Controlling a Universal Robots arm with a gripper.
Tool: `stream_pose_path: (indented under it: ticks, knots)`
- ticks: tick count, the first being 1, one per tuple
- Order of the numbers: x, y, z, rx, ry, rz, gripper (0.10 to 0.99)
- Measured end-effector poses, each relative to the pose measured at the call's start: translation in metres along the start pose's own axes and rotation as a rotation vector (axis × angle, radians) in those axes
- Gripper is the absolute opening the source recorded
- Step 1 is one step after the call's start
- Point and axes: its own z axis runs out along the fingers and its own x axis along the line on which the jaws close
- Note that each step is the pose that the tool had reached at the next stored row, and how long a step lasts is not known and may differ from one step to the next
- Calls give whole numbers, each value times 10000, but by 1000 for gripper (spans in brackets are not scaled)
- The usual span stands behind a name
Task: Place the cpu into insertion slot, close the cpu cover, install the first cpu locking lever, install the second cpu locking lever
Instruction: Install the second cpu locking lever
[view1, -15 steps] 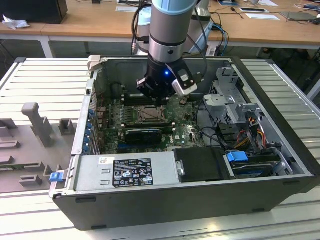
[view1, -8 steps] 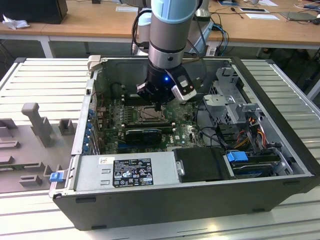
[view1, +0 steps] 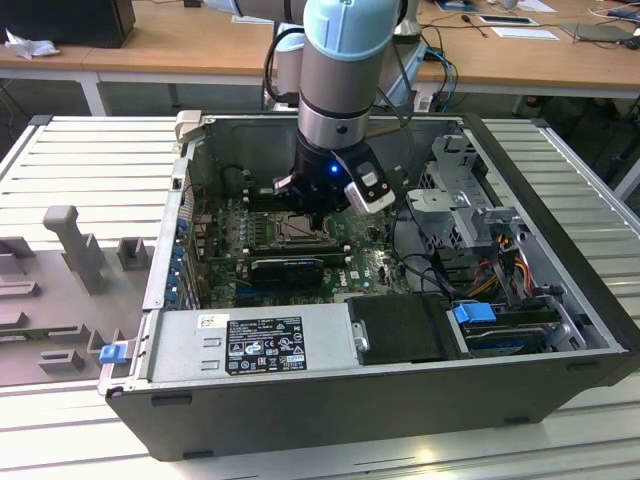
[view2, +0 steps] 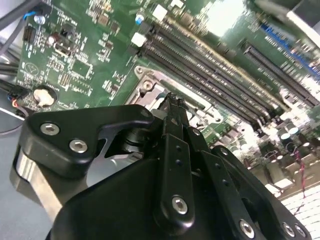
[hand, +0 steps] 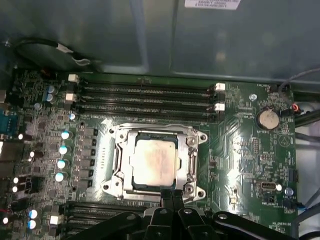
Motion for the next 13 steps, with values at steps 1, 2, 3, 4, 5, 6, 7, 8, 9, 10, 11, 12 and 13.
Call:
stream_pose_path:
  ticks: [1,2,3,4,5,6,7,8,9,10,11,12,13]
  knots:
    - [2,-33,-5,-7,-1,0,106]
    - [3,-46,-7,-6,0,0,106]
    - [4,-69,-11,-10,-1,0,106]
    - [5,-79,-13,-14,-1,0,106]
    - [6,-85,-14,-16,-2,0,106]
    - [6,-89,-15,-19,-2,2,106]
    - [6,-94,-16,-22,-2,1,106]
    - [6,-98,-16,-28,-2,0,106]
    - [6,-102,-17,-32,-2,0,106]
    - [7,-106,-17,-36,-2,0,106]
    - [7,-109,-18,-37,-2,-1,106]
    - [7,-118,-20,-43,-3,-1,106]
    - [8,-132,-22,-59,-3,-1,106]
